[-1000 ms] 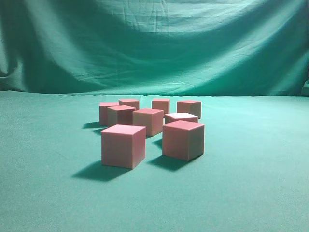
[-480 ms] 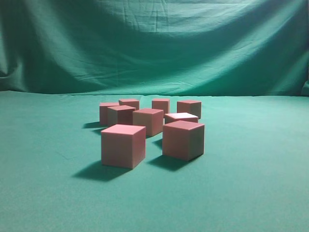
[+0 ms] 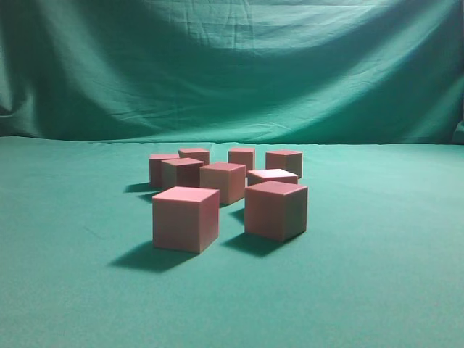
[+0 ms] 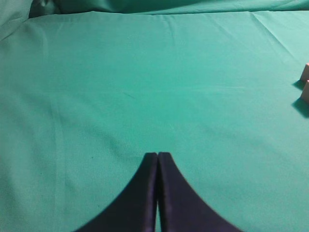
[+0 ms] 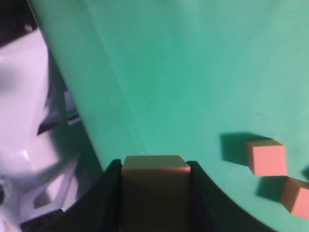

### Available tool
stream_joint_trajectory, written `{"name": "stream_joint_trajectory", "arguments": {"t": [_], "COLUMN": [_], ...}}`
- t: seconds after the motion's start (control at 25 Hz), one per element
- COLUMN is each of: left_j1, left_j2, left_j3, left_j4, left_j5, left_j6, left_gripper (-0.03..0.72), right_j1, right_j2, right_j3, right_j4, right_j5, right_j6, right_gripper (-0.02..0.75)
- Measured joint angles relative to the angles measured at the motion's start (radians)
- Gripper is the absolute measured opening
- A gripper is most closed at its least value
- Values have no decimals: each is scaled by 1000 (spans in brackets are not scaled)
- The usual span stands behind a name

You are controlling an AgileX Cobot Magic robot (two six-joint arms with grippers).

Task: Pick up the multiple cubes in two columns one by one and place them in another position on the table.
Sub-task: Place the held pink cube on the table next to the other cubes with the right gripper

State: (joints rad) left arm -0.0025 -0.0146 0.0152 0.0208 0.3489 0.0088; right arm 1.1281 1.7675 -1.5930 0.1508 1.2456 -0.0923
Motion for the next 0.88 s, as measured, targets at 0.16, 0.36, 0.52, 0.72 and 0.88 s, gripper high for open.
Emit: {"name": "stream_joint_trajectory", "arguments": {"t": [0.16, 0.36, 0.52, 0.72, 0.88], "left_j1": [0, 0, 0, 0, 0], "left_j2": [0, 0, 0, 0, 0], "left_j3": [0, 0, 0, 0, 0], "left_j4": [0, 0, 0, 0, 0], "left_j5": [0, 0, 0, 0, 0], "left_j6": [0, 0, 0, 0, 0], "left_gripper": [0, 0, 0, 0, 0], "right_j1": [19, 23, 23, -12, -54], "right_j2": [68, 125, 145, 162, 200], "right_j3": [0, 0, 0, -3, -6], "right_j4": [-49, -121, -242, -305, -316], "right_j5": [-6, -63, -131, -179, -185], "right_j6": [0, 58, 167, 274, 278], "right_gripper": [260, 260, 260, 260, 260]}}
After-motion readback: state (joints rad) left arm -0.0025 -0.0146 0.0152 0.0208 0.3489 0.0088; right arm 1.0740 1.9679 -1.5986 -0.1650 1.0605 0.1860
